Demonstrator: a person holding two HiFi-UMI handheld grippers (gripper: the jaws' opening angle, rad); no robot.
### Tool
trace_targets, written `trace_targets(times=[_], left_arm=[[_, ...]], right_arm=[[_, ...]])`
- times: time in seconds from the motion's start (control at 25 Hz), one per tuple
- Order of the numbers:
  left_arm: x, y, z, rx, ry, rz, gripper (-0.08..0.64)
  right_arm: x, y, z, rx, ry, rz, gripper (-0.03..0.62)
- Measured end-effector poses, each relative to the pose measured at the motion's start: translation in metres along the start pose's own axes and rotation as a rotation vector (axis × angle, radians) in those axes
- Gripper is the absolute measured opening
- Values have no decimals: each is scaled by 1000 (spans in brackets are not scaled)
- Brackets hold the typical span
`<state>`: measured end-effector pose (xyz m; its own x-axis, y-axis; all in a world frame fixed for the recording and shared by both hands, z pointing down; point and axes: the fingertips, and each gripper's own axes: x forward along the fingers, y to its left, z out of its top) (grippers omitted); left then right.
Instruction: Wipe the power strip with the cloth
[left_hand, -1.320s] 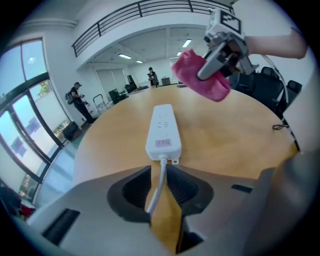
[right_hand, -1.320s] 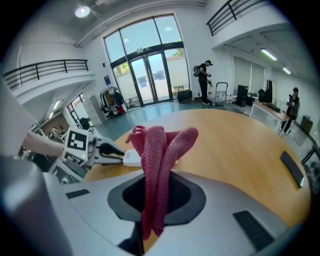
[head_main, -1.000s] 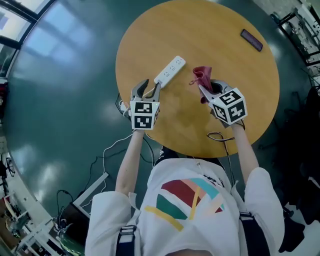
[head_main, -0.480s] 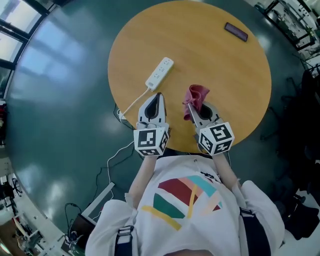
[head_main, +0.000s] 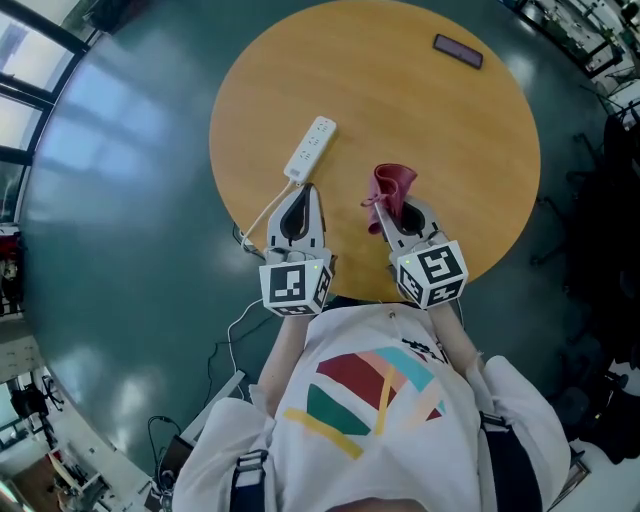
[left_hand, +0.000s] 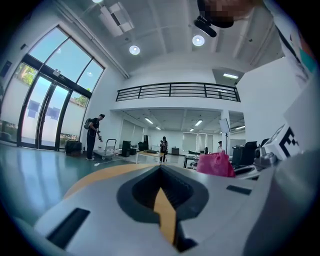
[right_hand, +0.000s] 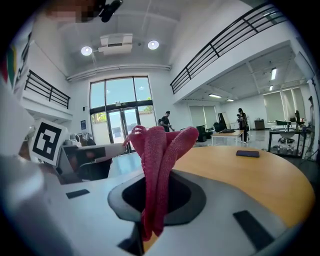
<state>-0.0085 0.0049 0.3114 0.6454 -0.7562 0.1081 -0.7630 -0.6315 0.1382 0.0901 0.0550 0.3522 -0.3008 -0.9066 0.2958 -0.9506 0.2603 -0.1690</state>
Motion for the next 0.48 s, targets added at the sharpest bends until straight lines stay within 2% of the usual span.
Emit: trace_targets(times=[0.24, 0.48], left_arm=[[7, -9, -2, -11, -5, -54, 43], [10, -18, -5, -10, 5, -73, 43]], right_arm=[[4, -1, 1, -32, 3, 3, 38], [3, -6, 0, -30, 2, -2, 40]])
